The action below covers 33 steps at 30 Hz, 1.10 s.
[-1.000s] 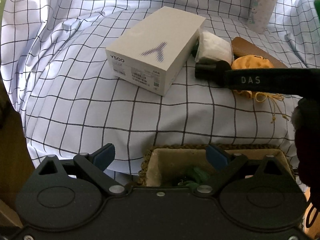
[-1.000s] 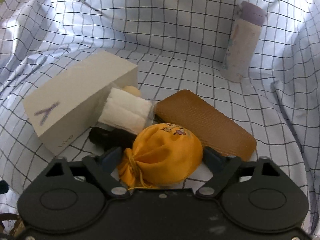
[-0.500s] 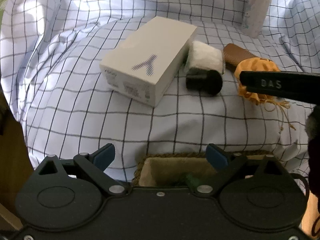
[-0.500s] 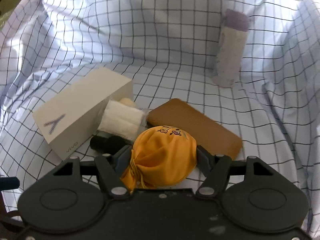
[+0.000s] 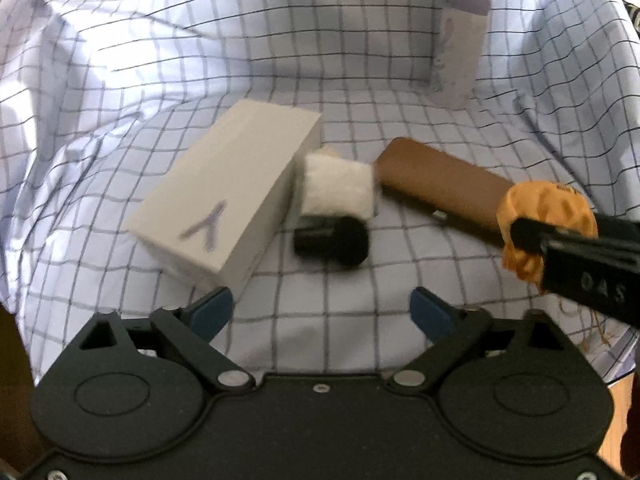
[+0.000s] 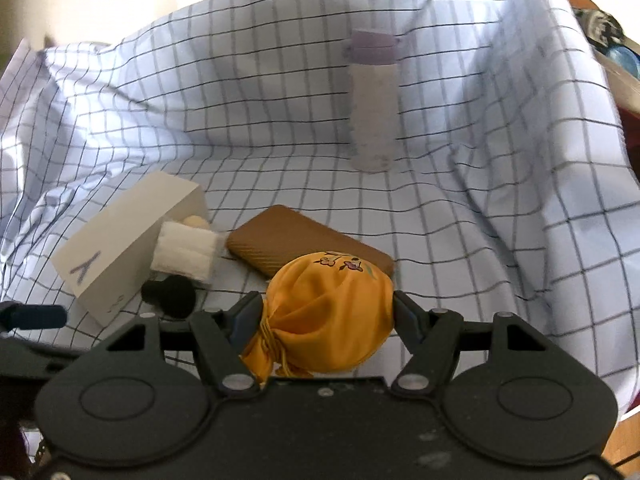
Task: Organize soft objects
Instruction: 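Grasp the black cylindrical object with the left tool while the right tool holds the pouch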
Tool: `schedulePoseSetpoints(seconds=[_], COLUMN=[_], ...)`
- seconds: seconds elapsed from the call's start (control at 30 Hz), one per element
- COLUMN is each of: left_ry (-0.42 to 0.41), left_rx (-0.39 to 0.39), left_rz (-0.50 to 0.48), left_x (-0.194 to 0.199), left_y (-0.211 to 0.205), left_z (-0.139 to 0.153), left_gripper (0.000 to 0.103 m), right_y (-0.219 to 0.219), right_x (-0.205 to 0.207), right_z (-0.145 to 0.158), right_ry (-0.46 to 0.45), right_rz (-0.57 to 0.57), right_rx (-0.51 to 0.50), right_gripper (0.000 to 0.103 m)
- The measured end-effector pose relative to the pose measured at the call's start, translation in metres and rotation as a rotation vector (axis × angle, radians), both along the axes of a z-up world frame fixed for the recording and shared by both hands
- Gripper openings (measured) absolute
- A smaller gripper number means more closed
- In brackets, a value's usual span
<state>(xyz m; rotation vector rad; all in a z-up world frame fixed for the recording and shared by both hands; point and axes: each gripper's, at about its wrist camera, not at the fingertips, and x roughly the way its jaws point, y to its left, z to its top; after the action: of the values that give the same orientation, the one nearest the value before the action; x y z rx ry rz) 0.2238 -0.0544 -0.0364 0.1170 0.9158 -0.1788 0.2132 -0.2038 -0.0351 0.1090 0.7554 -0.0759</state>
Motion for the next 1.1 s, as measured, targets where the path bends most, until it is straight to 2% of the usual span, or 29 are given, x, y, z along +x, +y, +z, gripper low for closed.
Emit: schedulePoseSetpoints(seconds=[0.1,0.17,0.5,0.77,0.8,0.87,0.9,1.1], left_ry=[0.004,0.008,0.038,0.048,0.047,0.05,0.057,0.059], left_rx=[-0.015,-0.022,0.012,0.011,0.006,-0.006,-0.01,-0.027], left_rz=[-0.011,-0.009,0.003,0.032,0.036,0.038,0.041,0.034], left_x=[0.012,0.018,0.046,0.052,0.053,0.054,0.055,0.048], left_y=[-0.008,-0.011,-0.024,-0.02,-0.019,-0.017,-0.016,-0.012], left_z=[-0.003,-0.005,-0.025,-0.035,-0.034,-0.034,-0.035,-0.033], left_gripper=[0.084,0.078,0.078,0.078,0.077,0.06,0.057,0.055], right_y=[-0.009,-0.012,-0.017,-0.013,-0.012,-0.01,-0.009,-0.006], right_x=[-0.003,-0.003,-0.004,-0.005,-0.005,-0.005,-0.005,-0.009], right_z=[-0.001,-0.002,-0.009,-0.01,-0.01,-0.011,-0.011,-0.009], right_ry=[-0.001,-0.003,0.006,0.01,0.01,0.013,0.015,0.02], right_rz=[-0.015,-0.019,-0.011,0.01,0.013,0.017,0.019,0.02], right_rx=[0.017,0.023,0.058,0.07,0.07,0.071,0.071,0.066], right_gripper=[0.069,0.069,0.069,0.069,0.069,0.069,0.069,0.069])
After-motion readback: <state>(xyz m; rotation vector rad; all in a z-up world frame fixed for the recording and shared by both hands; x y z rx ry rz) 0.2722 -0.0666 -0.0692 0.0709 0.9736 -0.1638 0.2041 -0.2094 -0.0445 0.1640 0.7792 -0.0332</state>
